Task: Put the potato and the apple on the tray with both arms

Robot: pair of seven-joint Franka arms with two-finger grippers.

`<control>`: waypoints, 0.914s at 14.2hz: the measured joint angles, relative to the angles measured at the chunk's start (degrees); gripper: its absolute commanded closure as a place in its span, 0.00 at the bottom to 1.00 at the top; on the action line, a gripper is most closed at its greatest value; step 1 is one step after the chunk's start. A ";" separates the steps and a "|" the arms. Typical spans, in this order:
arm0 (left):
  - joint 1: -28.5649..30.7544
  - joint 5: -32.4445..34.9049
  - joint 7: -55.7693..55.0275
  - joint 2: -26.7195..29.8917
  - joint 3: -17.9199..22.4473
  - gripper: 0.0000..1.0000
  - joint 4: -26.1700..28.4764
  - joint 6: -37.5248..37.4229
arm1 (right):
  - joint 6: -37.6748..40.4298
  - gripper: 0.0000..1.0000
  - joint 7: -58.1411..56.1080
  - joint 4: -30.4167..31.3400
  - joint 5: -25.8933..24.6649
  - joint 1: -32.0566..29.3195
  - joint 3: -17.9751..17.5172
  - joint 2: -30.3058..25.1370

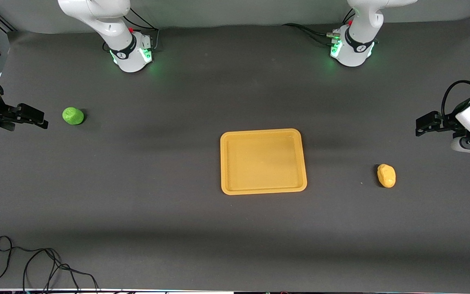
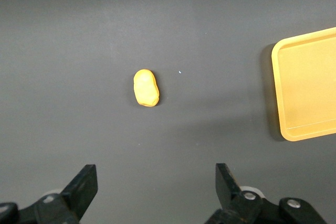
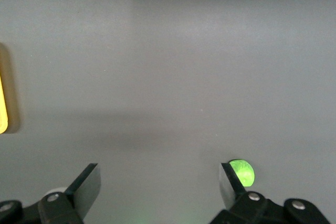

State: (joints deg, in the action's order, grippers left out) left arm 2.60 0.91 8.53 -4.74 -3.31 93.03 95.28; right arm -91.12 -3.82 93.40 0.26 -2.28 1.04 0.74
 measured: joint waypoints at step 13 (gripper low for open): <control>-0.54 0.00 -0.21 -0.02 -0.02 0.00 0.00 -0.02 | 0.02 0.00 1.15 -0.19 0.00 0.01 0.00 0.00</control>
State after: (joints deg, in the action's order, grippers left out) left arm 2.07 0.91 8.32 -4.76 -3.33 93.03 95.26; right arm -91.11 -2.67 93.22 0.26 -2.26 1.04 0.74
